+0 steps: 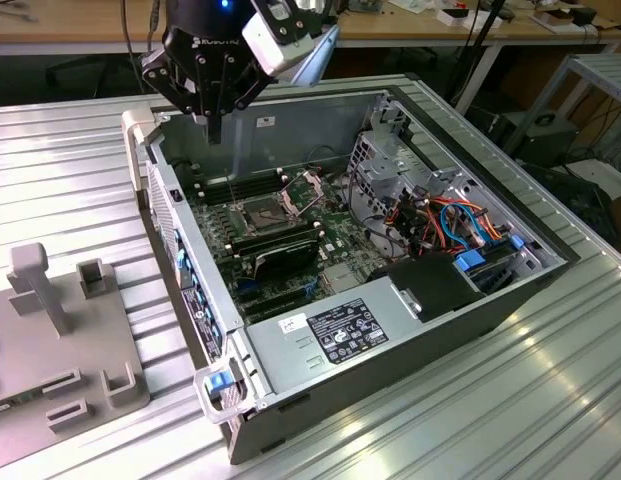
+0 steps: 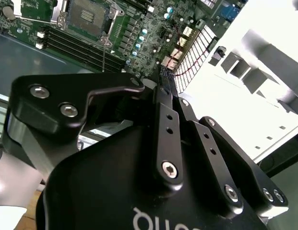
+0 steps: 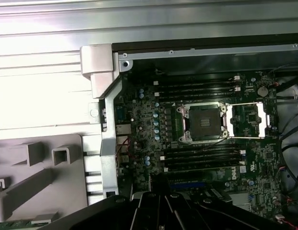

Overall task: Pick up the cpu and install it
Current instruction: 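Reach for the cpu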

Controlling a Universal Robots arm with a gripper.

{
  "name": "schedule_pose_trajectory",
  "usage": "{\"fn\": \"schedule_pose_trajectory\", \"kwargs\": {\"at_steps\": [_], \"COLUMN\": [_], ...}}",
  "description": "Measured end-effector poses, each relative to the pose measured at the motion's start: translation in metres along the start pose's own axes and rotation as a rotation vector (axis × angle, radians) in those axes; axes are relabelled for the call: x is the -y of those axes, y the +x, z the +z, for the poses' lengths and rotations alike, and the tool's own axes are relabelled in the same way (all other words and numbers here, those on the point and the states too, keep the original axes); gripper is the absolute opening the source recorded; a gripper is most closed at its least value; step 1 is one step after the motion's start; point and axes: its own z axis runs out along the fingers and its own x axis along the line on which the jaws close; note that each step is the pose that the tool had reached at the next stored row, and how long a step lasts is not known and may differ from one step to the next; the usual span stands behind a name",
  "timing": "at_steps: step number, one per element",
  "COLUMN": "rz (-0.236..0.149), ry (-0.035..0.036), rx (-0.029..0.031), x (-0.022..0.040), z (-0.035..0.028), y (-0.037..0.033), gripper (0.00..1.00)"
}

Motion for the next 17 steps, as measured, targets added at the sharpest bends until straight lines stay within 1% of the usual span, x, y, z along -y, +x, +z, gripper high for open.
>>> {"fn": "schedule_pose_trajectory", "kwargs": {"at_steps": [2,3,11,13,15,17], "rz": [0.0,0.0,0.0,0.0,0.0,0.0], "ry": [0.0,0.0,0.0,0.0001,0.0,0.0], "rx": [0.0001,0.0001,0.0001,-0.0001,0.0,0.0002], "x": [0.0003,0.0004,0.0005,0.0006,0.0008,0.0012], "z": [-0.0001,-0.0001,-0.0002,-0.0003,-0.0003,-0.0004], "y": [0.0046,0.0056,0.0063,0.0078,0.0106,0.0162], "gripper": [0.11,0.11,0.11,0.11,0.11,0.11]}}
